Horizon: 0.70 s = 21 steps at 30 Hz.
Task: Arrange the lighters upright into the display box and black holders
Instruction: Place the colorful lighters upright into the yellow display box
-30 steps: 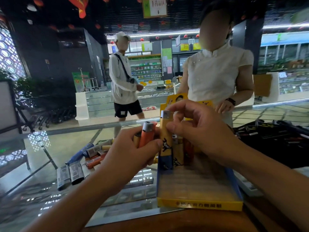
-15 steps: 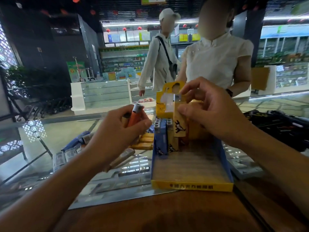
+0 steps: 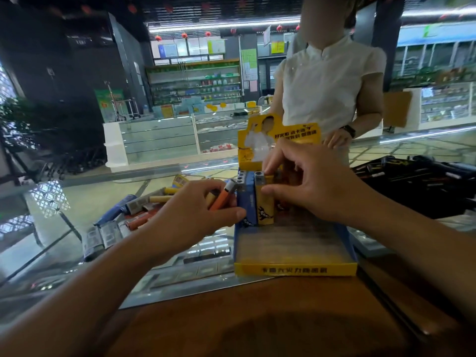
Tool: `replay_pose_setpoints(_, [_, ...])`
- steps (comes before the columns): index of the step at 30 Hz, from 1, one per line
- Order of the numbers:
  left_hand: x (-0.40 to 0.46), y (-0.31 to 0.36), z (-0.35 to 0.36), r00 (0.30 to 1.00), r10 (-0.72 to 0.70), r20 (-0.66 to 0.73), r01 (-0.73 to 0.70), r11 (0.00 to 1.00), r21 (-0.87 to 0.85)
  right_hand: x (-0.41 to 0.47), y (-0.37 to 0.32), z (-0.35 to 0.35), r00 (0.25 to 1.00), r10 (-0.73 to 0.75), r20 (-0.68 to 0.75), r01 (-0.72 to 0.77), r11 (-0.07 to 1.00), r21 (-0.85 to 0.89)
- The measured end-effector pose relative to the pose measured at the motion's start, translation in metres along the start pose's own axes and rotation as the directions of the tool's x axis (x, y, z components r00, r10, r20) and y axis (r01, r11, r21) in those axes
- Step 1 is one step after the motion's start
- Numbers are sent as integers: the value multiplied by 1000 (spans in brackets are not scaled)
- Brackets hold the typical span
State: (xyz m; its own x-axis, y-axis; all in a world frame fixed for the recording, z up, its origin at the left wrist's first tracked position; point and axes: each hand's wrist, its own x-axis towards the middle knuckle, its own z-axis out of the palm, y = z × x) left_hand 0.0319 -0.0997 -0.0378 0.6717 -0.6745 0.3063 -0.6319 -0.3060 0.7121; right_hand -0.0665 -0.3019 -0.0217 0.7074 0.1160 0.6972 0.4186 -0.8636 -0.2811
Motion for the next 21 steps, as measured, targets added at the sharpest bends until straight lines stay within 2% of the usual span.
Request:
replay_pose_setpoints(6, [0, -1, -1, 1000, 15, 10, -16, 1000, 19, 3, 3, 0, 997, -53, 55, 60, 990, -129])
replay_pose_setpoints(11, [-2, 3, -5, 1000, 30, -3, -30, 1000, -7, 3, 2, -3, 999, -39, 28, 42, 992, -117])
replay_pose_setpoints(14, [-4, 9, -11, 999, 36, -21, -38, 995, -96, 4, 1, -3, 998, -43, -37, 41, 998, -40])
replay_pose_setpoints(18, [-10, 20, -11, 991, 70, 111, -50, 983, -177, 7, -10, 1, 998, -53, -45, 59, 987, 151])
replay_pose_setpoints(21, [-15, 26, -4, 987, 71, 142, -37, 973, -229, 7, -17, 5, 998, -61, -24, 66, 961, 269])
